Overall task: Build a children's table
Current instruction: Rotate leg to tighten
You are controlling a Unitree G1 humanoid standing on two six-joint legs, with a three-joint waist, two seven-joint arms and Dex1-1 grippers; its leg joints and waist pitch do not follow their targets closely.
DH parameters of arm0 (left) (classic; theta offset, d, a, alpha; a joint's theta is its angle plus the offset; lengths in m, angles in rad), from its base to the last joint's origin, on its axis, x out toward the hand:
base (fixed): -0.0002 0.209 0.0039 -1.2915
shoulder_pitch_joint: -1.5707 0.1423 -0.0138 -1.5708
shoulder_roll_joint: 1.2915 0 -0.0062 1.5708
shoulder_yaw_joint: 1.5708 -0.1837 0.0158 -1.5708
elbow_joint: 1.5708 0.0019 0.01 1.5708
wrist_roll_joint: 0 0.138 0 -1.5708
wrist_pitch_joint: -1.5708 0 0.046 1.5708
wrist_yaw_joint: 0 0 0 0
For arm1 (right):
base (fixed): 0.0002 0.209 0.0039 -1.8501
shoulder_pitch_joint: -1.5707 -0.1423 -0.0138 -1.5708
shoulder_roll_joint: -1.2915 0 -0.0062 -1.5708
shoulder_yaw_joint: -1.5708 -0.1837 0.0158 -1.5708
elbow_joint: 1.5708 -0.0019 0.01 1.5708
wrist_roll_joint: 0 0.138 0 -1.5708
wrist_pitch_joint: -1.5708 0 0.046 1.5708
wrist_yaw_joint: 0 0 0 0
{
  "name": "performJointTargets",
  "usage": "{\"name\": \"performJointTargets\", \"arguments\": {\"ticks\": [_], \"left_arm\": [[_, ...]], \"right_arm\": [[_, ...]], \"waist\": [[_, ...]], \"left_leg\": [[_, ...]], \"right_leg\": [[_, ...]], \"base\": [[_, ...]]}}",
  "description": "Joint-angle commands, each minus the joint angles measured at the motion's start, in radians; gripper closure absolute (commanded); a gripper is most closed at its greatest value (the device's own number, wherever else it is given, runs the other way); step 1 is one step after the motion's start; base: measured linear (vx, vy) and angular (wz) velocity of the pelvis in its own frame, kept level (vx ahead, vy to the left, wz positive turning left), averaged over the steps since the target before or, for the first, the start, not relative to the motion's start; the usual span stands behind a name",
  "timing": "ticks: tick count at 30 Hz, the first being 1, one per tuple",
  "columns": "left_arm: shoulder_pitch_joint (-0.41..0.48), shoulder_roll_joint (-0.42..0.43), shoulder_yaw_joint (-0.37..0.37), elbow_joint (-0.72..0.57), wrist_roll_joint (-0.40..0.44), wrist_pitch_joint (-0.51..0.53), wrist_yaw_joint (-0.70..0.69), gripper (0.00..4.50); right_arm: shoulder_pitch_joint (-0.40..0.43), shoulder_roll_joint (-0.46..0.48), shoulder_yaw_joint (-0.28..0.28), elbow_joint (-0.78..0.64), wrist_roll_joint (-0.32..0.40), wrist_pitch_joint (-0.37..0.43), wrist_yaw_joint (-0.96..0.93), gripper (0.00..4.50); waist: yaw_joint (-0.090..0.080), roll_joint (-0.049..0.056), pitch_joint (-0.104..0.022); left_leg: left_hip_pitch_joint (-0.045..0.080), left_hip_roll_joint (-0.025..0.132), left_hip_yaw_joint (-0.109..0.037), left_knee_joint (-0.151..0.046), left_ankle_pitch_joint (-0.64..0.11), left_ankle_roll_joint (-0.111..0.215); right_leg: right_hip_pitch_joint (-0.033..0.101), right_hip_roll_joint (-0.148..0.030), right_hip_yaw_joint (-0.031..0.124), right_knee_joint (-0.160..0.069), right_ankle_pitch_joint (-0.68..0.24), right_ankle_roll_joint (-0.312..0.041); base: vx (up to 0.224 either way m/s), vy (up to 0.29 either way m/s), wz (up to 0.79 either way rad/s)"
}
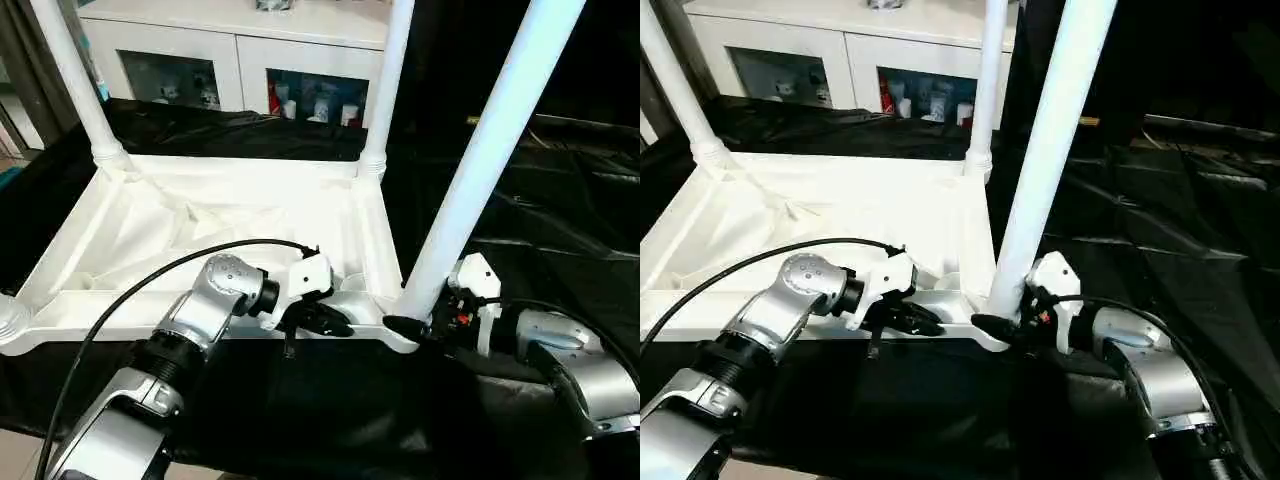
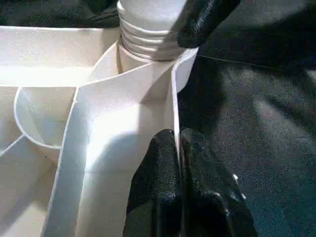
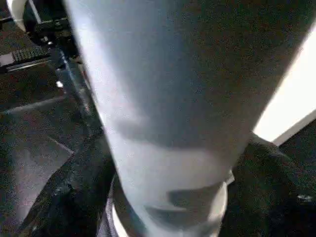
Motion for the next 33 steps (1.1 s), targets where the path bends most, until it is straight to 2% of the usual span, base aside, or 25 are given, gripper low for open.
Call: {"name": "performJointTargets", "arguments": {"ticks": [1,5,14,17,21,22,23,24,25,26,27,29,31,32,33], "left_arm": [[0.009,-0.02,-0.005,-0.044,-0.048,-0.002,-0.03,4.5],[0.011,-0.016,-0.005,-0.046,-0.046,-0.001,-0.032,4.5],[0.01,-0.016,-0.002,-0.043,-0.042,0.0,-0.023,4.5],[-0.018,-0.061,0.025,0.016,-0.004,0.027,0.126,4.5],[-0.047,-0.106,0.051,0.07,0.013,0.04,0.246,4.5],[-0.077,-0.15,0.055,0.125,0.042,0.058,0.356,4.5],[-0.095,-0.179,0.059,0.156,0.055,0.072,0.422,4.5],[-0.115,-0.214,0.067,0.19,0.063,0.088,0.497,4.5],[-0.119,-0.219,0.07,0.196,0.063,0.09,0.509,4.5],[-0.13,-0.243,0.073,0.214,0.065,0.101,0.545,4.5],[-0.136,-0.257,0.073,0.225,0.066,0.107,0.565,4.5],[-0.142,-0.27,0.071,0.237,0.071,0.108,0.589,4.5],[-0.152,-0.298,0.063,0.26,0.086,0.102,0.623,4.5],[-0.153,-0.306,0.059,0.265,0.091,0.091,0.626,4.5],[-0.15,-0.309,0.054,0.262,0.094,0.085,0.617,4.5]], "right_arm": [[-0.014,-0.009,0.03,0.011,-0.035,-0.024,0.014,1.31],[-0.014,-0.011,0.036,0.02,-0.049,-0.036,0.013,1.72],[-0.01,-0.001,0.033,0.034,-0.049,-0.042,0.003,1.83],[-0.001,0.059,-0.01,0.07,-0.046,-0.01,-0.112,1.83],[-0.011,0.117,-0.042,0.112,-0.066,0.001,-0.247,1.84],[-0.023,0.185,-0.072,0.154,-0.084,0.016,-0.388,1.84],[-0.03,0.225,-0.088,0.177,-0.093,0.025,-0.467,1.84],[-0.039,0.27,-0.109,0.202,-0.105,0.029,-0.563,1.84],[-0.042,0.278,-0.113,0.206,-0.107,0.028,-0.581,1.84],[-0.051,0.31,-0.128,0.222,-0.105,0.032,-0.635,1.84],[-0.057,0.331,-0.137,0.231,-0.103,0.036,-0.666,1.84],[-0.065,0.355,-0.149,0.243,-0.102,0.033,-0.707,1.84],[-0.089,0.408,-0.167,0.27,-0.093,0.026,-0.765,1.84],[-0.098,0.424,-0.165,0.278,-0.097,0.024,-0.78,1.84],[-0.107,0.43,-0.15,0.283,-0.11,0.015,-0.777,1.84]], "waist": [[-0.002,-0.019,-0.055],[-0.003,-0.02,-0.056],[-0.004,-0.02,-0.058],[-0.008,-0.017,-0.057],[-0.013,-0.019,-0.054],[-0.014,-0.019,-0.053],[-0.018,-0.016,-0.052],[-0.018,-0.018,-0.054],[-0.015,-0.02,-0.055],[-0.017,-0.018,-0.055],[-0.013,-0.017,-0.056],[-0.012,-0.015,-0.055],[-0.015,-0.014,-0.055],[-0.014,-0.01,-0.056],[-0.015,-0.009,-0.055]], "left_leg": [[0.009,0.041,-0.015,-0.065,-0.185,0.061],[0.009,0.04,-0.015,-0.063,-0.176,0.067],[0.009,0.04,-0.014,-0.06,-0.167,0.074],[0.009,0.039,-0.014,-0.061,-0.175,0.069],[0.012,0.037,-0.018,-0.065,-0.225,0.036],[0.011,0.036,-0.017,-0.066,-0.228,0.031],[0.018,0.035,-0.017,-0.066,-0.252,0.017],[0.016,0.033,-0.018,-0.066,-0.249,0.01],[0.018,0.034,-0.02,-0.067,-0.246,0.002],[0.016,0.034,-0.02,-0.068,-0.245,0.007],[0.021,0.035,-0.02,-0.067,-0.248,0.008],[0.015,0.032,-0.019,-0.067,-0.24,0.022],[0.016,0.032,-0.019,-0.069,-0.249,0.021],[0.016,0.033,-0.022,-0.071,-0.253,0.016],[0.016,0.033,-0.021,-0.071,-0.256,0.014]], "right_leg": [[0.046,-0.059,0.042,-0.068,-0.238,-0.202],[0.047,-0.057,0.042,-0.067,-0.231,-0.202],[0.048,-0.057,0.042,-0.064,-0.208,-0.212],[0.047,-0.054,0.041,-0.065,-0.209,-0.218],[0.044,-0.056,0.039,-0.077,-0.314,-0.19],[0.042,-0.056,0.04,-0.08,-0.336,-0.177],[0.033,-0.055,0.04,-0.085,-0.367,-0.172],[0.037,-0.056,0.039,-0.085,-0.372,-0.168],[0.037,-0.058,0.039,-0.086,-0.38,-0.159],[0.036,-0.058,0.041,-0.086,-0.366,-0.16],[0.035,-0.057,0.04,-0.087,-0.358,-0.162],[0.04,-0.056,0.041,-0.086,-0.334,-0.16],[0.036,-0.055,0.041,-0.087,-0.337,-0.157],[0.04,-0.056,0.039,-0.088,-0.343,-0.154],[0.038,-0.055,0.04,-0.09,-0.342,-0.152]], "base": [[0.0,0.0,0.0],[0.0,0.0,0.0],[0.0,0.0,0.0],[0.0,0.0,0.0],[0.0,0.0,0.0],[0.0,0.0,0.0],[0.0,0.0,0.0],[0.0,0.0,0.0],[0.0,0.0,0.0],[0.0,0.0,0.0],[0.0,0.0,0.0],[0.0,0.0,0.0],[0.0,0.0,0.0],[0.0,0.0,0.0],[0.0,0.0,0.0]]}}
